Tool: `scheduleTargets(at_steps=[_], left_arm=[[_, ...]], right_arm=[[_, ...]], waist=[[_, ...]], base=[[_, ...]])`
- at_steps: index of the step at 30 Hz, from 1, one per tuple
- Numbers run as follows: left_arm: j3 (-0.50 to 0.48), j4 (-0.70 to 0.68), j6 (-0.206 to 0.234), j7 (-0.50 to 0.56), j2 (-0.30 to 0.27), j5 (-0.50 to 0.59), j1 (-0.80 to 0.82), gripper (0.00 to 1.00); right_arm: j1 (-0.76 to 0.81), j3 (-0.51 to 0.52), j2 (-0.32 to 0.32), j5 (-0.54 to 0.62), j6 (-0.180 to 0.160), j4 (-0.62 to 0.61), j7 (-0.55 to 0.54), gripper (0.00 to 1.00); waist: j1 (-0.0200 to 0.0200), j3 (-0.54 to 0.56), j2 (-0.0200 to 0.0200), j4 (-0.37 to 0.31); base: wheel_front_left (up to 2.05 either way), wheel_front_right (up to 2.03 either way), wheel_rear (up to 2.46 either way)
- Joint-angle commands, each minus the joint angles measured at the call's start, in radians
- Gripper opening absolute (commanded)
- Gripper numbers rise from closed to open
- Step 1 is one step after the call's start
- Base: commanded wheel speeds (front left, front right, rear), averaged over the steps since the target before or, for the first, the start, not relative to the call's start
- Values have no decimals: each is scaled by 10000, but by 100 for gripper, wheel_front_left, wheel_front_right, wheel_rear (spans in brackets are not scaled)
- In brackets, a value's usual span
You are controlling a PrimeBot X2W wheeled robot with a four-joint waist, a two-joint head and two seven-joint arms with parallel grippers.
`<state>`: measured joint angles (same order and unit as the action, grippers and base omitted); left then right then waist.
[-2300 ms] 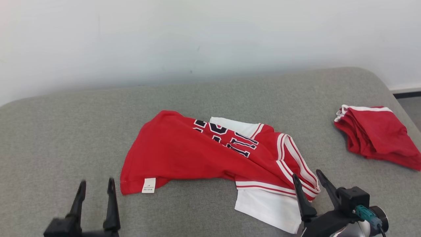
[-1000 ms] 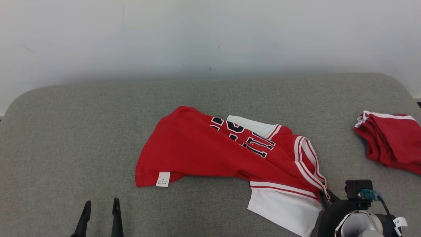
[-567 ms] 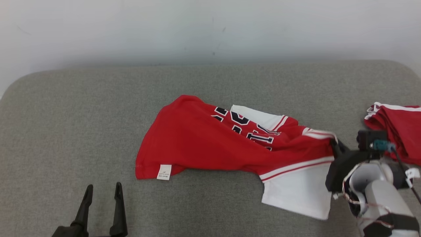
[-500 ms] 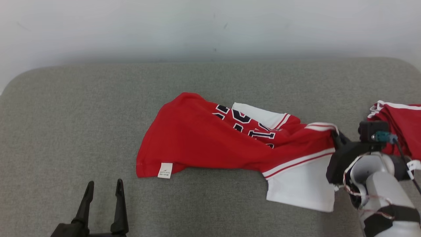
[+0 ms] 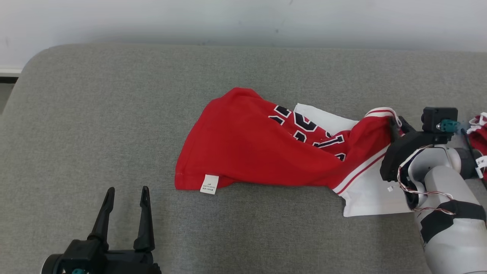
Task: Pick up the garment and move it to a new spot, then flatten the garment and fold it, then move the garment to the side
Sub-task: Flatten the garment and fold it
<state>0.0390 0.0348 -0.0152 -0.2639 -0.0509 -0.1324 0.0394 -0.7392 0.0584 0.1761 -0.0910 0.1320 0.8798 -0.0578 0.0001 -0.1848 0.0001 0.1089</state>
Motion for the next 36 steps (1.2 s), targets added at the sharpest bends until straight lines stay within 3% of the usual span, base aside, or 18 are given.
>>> scheduleTargets(at_steps=[1, 9, 15, 25, 36], left_arm=[[-18, 22, 56, -2, 4, -109, 90, 100], [-381, 262, 204, -2, 6, -136, -446, 100], [-721, 586, 329, -2, 2, -174, -1050, 100], [-1051, 749, 348, -2, 5, -131, -1636, 100], [-1169, 737, 324, -2, 4, 26, -1714, 100]], right_arm=[[-48, -14, -30, 86, -30, 206, 209, 100], [660, -61, -102, 131, -30, 364, 1956, 100], [2010, -424, -299, -19, -30, -738, 3053, 100], [4747, -1219, -582, 59, -30, -3773, 3225, 100], [6299, -1588, -1036, 190, -30, -5032, 3231, 100]], waist=[[-1, 35, -1, 89], [-1, 862, -1, -300], [-1, 1619, -1, -814], [-1, 2216, -1, -1396], [-1, 2443, -1, -1754]], base=[[0, 0, 0], [0, 0, 0], [0, 0, 0], [0, 0, 0], [0, 0, 0]])
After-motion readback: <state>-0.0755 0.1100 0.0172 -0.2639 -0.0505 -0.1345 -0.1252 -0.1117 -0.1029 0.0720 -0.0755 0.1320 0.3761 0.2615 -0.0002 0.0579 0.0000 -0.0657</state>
